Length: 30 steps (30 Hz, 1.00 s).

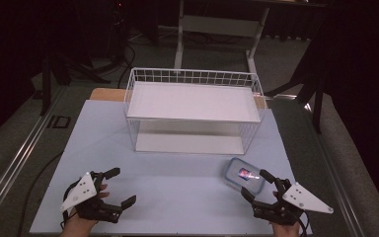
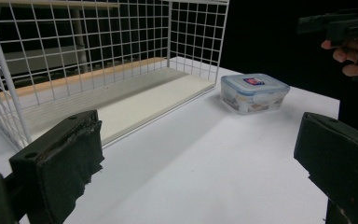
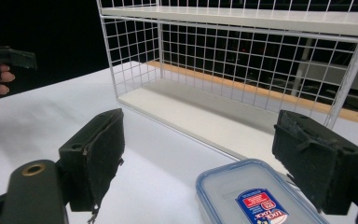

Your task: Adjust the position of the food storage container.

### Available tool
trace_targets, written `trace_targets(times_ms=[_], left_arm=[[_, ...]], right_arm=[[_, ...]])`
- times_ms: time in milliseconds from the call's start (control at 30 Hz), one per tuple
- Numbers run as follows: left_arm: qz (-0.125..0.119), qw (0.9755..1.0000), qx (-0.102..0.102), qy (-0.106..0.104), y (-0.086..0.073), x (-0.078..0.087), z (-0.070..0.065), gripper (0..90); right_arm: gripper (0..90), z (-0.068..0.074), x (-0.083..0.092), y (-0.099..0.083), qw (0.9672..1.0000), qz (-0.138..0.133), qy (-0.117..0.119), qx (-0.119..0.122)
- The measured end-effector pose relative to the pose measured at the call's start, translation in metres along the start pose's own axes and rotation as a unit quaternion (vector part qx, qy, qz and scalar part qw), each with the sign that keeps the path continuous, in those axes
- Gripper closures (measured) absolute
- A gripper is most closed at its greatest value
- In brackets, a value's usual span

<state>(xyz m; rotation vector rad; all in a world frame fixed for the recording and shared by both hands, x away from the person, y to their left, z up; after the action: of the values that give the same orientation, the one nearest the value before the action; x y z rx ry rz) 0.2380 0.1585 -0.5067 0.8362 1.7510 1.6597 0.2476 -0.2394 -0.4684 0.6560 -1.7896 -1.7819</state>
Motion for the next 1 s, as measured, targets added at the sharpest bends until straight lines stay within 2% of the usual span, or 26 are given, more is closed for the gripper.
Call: trace_targets(times_ms=[167,200,333,400,500,533,600,700,800,867,967,1000], left_arm=[[-0.003,0.9999,-0.001,-0.013,0.001,-0.002,-0.004,1.9],[0.002,0.9998,-0.01,-0.018,0.001,-0.004,-0.007,1.9],[0.011,0.9994,-0.021,-0.027,-0.001,-0.006,-0.012,1.9],[0.014,0.9991,-0.029,-0.029,-0.002,-0.006,-0.013,1.9],[0.013,0.9989,-0.03,-0.033,-0.001,-0.007,-0.015,2.0],[0.008,0.9989,-0.025,-0.038,0.0,-0.007,-0.016,1.9],[0.015,0.999,-0.013,-0.041,0.002,-0.007,-0.018,1.9],[0.019,0.999,-0.005,-0.041,0.002,-0.007,-0.019,1.9],[0.024,0.9987,0.015,-0.041,0.002,-0.008,-0.019,1.9],[0.025,0.9991,0.011,-0.033,0.002,-0.007,-0.018,1.9],[0.024,0.9991,0.013,-0.033,0.002,-0.007,-0.018,1.9],[0.022,0.9992,0.011,-0.032,0.003,-0.006,-0.018,1.9]], right_arm=[[13.6,0.01,0.001,0.005,0.9998,0.013,0.011,0.008],[13.5,0.013,0.002,0.007,0.9997,0.012,0.017,0.011],[13.0,0.024,0.001,0.015,0.9993,0.0,0.031,0.023],[11.9,0.026,-0.001,0.018,0.999,-0.001,0.03,0.032],[11.4,0.027,-0.005,0.025,0.999,-0.003,0.032,0.031],[11.4,0.026,-0.006,0.026,0.9991,-0.002,0.035,0.024],[11.4,0.024,-0.007,0.031,0.9995,-0.004,0.022,0.022],[10.7,0.018,-0.011,0.037,0.9994,0.002,0.016,0.031],[11.1,0.008,-0.014,0.041,0.9994,0.007,0.013,0.03],[13.7,0.0,-0.017,0.041,0.9994,0.023,0.005,0.027],[15.5,-0.008,-0.018,0.039,0.9992,0.032,-0.005,0.025],[21.9,-0.017,-0.019,0.035,0.9988,0.044,-0.012,0.016]])
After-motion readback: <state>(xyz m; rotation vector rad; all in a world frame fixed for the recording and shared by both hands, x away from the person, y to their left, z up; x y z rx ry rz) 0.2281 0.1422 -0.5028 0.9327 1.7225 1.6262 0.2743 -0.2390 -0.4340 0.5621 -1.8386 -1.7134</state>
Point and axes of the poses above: each handheld gripper's, and its own axes: x roughly backward along the jaws, y roughly out of its top, z roughly to its left, the point moved 7 cm from there along -x, roughly forward along the jaws, and after that the axes turned 10 degrees about -z, right-handed, at the moved point
